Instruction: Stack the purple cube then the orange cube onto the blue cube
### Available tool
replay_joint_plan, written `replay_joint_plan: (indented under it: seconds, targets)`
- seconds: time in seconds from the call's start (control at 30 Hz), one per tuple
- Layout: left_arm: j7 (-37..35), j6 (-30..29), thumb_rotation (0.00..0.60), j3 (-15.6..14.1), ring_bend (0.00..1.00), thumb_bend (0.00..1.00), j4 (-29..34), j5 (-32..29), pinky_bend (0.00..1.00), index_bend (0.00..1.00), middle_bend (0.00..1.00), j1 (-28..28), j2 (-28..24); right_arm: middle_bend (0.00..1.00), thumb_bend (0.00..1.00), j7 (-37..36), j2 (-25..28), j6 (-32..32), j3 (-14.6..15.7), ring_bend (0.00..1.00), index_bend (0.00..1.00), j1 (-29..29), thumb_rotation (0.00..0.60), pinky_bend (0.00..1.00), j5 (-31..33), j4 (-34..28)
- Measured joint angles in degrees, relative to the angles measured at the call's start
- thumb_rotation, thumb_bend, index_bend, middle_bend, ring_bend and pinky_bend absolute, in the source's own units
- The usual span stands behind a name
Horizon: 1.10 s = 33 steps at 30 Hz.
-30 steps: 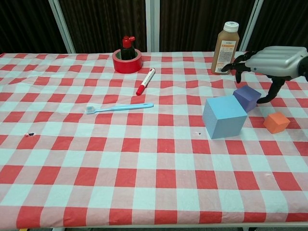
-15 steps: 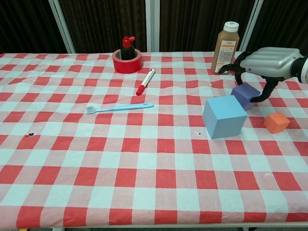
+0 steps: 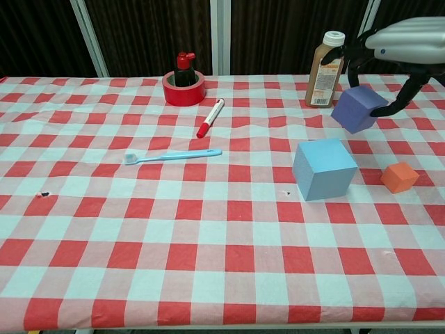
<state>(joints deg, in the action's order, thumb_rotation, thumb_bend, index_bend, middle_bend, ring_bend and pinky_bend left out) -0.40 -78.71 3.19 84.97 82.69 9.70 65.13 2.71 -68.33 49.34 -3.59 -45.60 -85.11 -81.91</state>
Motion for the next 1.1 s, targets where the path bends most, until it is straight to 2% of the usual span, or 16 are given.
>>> replay_joint_plan:
  seconds: [0.1,0.23,0.33,0.5,0.63,0.83,1.1]
  targets:
    - [-0.19,0.22,0.6,-0.08,0.09,0.12,0.25,0.15,0.22,0.13,0.12,0.13,-0.06,0.45,0.15,7.8,5.95,0.24,-1.21,0.13,0.1,0.57,0.6,0.04,6.12,-11.87]
    - [-0.95,-0.16,0.6,-0.13,0.09,0.12,0.4,0.49,0.22,0.13,0.12,0.04,-0.46,0.47,0.15,20.85,11.9,1.35,-2.31,0.15,0.12,0.79,0.6,0.03,18.43,-26.06]
    - [-1.67,-0.66,0.6,-0.18,0.09,0.12,0.43,0.61,0.22,0.13,0.12,-0.28,-0.95,0.48,0.15,29.72,13.01,4.03,-2.62,0.16,0.14,0.56,0.6,0.03,26.53,-31.41]
    - [-2.88,-1.57,0.6,-0.29,0.09,0.12,0.45,0.72,0.22,0.13,0.12,-0.95,-1.68,0.48,0.15,41.48,9.93,10.98,-2.49,0.16,0.15,-0.57,0.6,0.03,34.83,-35.32]
    - [-3.8,-1.97,0.6,-0.28,0.09,0.12,0.13,0.72,0.22,0.13,0.12,-1.28,-1.91,0.48,0.15,47.24,6.18,13.19,-2.38,0.16,0.15,-2.93,0.6,0.03,41.53,-36.69]
    - [-5.29,-1.69,0.6,-0.34,0.09,0.12,-0.55,0.68,0.22,0.13,0.12,-1.36,-2.01,0.48,0.15,51.02,2.17,14.86,-1.94,0.16,0.15,-5.98,0.6,0.03,46.91,-36.52]
    - [-6.84,-1.36,0.6,-0.45,0.09,0.12,-1.45,0.54,0.22,0.13,0.12,-1.53,-2.24,0.48,0.15,52.52,-1.31,15.96,-1.28,0.16,0.15,-7.83,0.6,0.03,50.54,-34.65]
